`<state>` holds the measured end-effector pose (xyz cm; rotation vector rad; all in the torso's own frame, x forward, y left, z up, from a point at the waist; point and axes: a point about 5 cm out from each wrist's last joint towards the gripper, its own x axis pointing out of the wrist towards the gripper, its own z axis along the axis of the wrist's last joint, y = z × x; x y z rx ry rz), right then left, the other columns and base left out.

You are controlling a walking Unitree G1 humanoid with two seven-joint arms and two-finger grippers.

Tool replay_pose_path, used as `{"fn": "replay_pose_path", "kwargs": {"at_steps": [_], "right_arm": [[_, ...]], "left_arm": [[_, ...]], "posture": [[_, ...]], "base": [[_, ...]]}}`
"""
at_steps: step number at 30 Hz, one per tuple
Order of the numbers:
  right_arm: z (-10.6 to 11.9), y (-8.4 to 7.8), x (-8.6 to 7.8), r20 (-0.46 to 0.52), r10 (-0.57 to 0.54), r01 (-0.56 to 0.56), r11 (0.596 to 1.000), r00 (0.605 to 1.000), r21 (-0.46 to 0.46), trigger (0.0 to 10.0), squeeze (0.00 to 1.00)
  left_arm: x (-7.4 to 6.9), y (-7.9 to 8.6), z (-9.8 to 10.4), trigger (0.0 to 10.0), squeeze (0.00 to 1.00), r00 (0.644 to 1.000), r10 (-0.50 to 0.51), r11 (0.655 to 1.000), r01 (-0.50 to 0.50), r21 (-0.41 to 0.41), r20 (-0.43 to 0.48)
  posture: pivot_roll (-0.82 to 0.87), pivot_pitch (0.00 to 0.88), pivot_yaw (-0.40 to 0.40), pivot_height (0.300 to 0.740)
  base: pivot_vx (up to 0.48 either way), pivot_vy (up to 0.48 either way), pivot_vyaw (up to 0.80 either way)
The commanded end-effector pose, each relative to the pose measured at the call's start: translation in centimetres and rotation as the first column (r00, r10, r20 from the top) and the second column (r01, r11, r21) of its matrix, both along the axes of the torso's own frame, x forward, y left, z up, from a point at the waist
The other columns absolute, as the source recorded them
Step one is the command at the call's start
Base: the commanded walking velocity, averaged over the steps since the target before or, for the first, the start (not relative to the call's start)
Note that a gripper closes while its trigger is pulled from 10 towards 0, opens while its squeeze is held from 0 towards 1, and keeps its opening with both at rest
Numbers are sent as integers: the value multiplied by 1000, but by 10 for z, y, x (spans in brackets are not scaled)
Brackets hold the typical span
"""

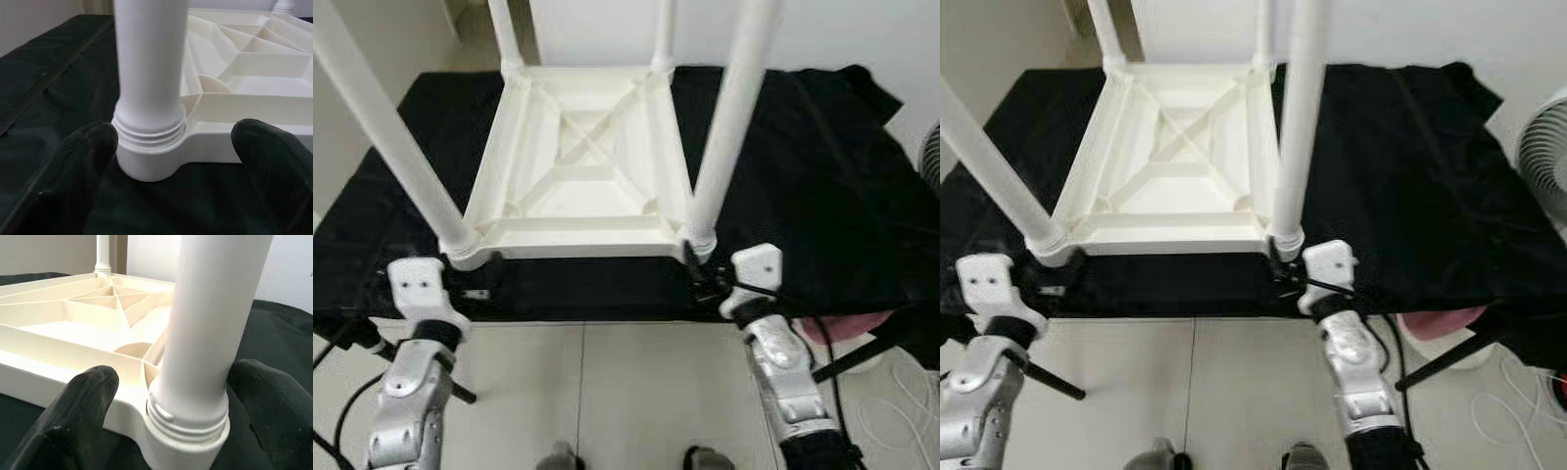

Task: Building children table

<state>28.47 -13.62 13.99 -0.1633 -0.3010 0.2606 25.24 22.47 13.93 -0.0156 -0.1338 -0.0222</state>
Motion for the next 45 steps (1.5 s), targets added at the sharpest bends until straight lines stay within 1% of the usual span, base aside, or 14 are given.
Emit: {"fn": "replay_pose_path", "kwargs": {"at_steps": [1, 12, 13, 14, 15, 19, 20, 21, 27, 32, 37, 41, 44, 45], "right_arm": [[-3, -6, 0, -13, -22, 22, 1000, 1000, -10, 10000, 0], [-5, -7, 0, -23, -12, 12, 1000, 1000, -7, 10000, 0], [-5, -7, 0, -22, -13, 13, 1000, 1000, -8, 10000, 361], [-5, -7, 0, -21, -14, 13, 1000, 1000, -9, 10000, 361], [-4, -8, 0, -17, -11, 11, 1000, 1000, 3, 10000, 1000], [-1, -8, 2, -2, -27, 27, 1000, 1000, -4, 10000, 1000], [-1, -8, 2, -1, -29, 29, 1000, 1000, -7, 10000, 31], [0, -7, 3, 1, -26, 26, 1000, 1000, -6, 10000, 0], [8, -4, 6, 19, -20, 20, 1000, 1000, 4, 10000, 0], [20, 3, 10, 29, 13, -13, 1000, 999, 20, 10000, 0], [28, 8, 12, 43, 33, -34, 999, 999, 16, 10000, 0], [59, 25, 22, 86, 118, -116, 993, 989, -32, 10000, 0], [67, 28, 24, 90, 147, -145, 989, 985, -33, 10000, 0], [74, 30, 25, 102, 170, -165, 985, 980, -60, 10000, 0]], "left_arm": [[-1, -3, -4, 10000, 0, 1000, -9, 1000, 9, -2, -14], [-5, -16, -1, 10000, 0, 995, -103, 992, 103, 70, 1], [-6, -19, 0, 10000, 0, 991, -133, 987, 133, 85, -2], [-6, -22, 0, 10000, 0, 988, -153, 984, 153, 95, -5], [-6, -24, -1, 10000, 0, 985, -175, 978, 175, 112, -10], [-6, -32, 0, 10000, 0, 972, -235, 960, 235, 155, -19], [-5, -33, 0, 10000, 0, 969, -247, 955, 247, 164, -20], [-4, -33, 1, 10000, 0, 969, -248, 953, 247, 175, -17], [2, -31, 7, 10000, 0, 970, -241, 957, 238, 168, -1], [9, -30, 17, 10000, 0, 976, -218, 971, 215, 108, 24], [12, -30, 22, 10000, 0, 975, -219, 971, 216, 101, 25], [27, -28, 32, 10000, 0, 978, -206, 972, 204, 116, 9], [31, -28, 33, 10000, 0, 980, -200, 974, 199, 109, 5], [35, -27, 35, 10000, 0, 982, -190, 976, 189, 106, 6]], "posture": [[-28, 103, -5, 740], [-26, 103, -9, 740], [-24, 101, -10, 740], [-24, 101, -10, 740], [-23, 96, -10, 740], [-25, 91, -10, 740], [-25, 91, -10, 740], [-24, 86, -11, 740], [-22, 86, -10, 740], [-20, 88, -9, 740], [-20, 89, -10, 740], [-22, 84, -9, 740], [-25, 83, -8, 740], [-25, 83, -8, 740]], "base": [[0, 0, 0], [0, 0, 0], [0, 0, 0], [0, 0, 0], [0, 0, 0], [0, 0, 0], [0, 0, 0], [0, 0, 0], [0, 0, 0], [0, 0, 0], [0, 0, 0], [0, 0, 0], [0, 0, 0], [0, 0, 0]]}}
